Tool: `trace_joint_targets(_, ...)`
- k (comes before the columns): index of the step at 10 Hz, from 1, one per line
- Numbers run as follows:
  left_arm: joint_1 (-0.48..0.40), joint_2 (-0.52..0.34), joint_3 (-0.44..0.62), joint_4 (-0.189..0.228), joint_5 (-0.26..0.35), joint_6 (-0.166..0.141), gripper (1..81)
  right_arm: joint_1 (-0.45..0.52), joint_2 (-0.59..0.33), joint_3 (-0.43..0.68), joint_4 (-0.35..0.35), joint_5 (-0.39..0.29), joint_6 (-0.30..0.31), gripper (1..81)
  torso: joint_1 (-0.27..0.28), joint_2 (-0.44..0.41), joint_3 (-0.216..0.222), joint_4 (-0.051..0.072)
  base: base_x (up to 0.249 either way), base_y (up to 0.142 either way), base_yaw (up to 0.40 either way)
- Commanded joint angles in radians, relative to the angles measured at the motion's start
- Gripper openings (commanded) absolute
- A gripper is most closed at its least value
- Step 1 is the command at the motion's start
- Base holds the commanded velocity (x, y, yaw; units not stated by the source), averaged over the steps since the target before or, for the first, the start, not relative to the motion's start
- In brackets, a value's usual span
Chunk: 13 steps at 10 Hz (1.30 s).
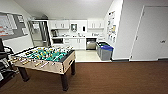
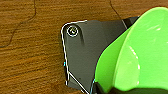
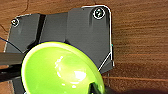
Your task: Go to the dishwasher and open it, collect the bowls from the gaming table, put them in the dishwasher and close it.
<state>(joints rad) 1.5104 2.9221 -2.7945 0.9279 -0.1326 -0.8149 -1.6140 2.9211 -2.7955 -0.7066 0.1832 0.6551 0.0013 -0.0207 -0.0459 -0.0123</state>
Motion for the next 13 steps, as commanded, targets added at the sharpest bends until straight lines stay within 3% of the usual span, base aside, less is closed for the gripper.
trace_joint_targets(1, -0.043, -0.015, -0.007, 0.008, 0.036, 0.0, 1.0, 0.03, -0.017, -0.007, -0.004, -0.044, 0.0, 1.0, 0.0, 0.0, 0.0, 0.0, 0.138, 0.0, 0.0)
trace_joint_targets(13, -0.045, -0.015, -0.007, 0.009, 0.036, 0.0, 1.0, 0.032, -0.015, -0.008, -0.005, -0.044, 0.0, 1.0, 0.0, 0.0, 0.0, 0.0, 0.156, 0.0, 0.0)
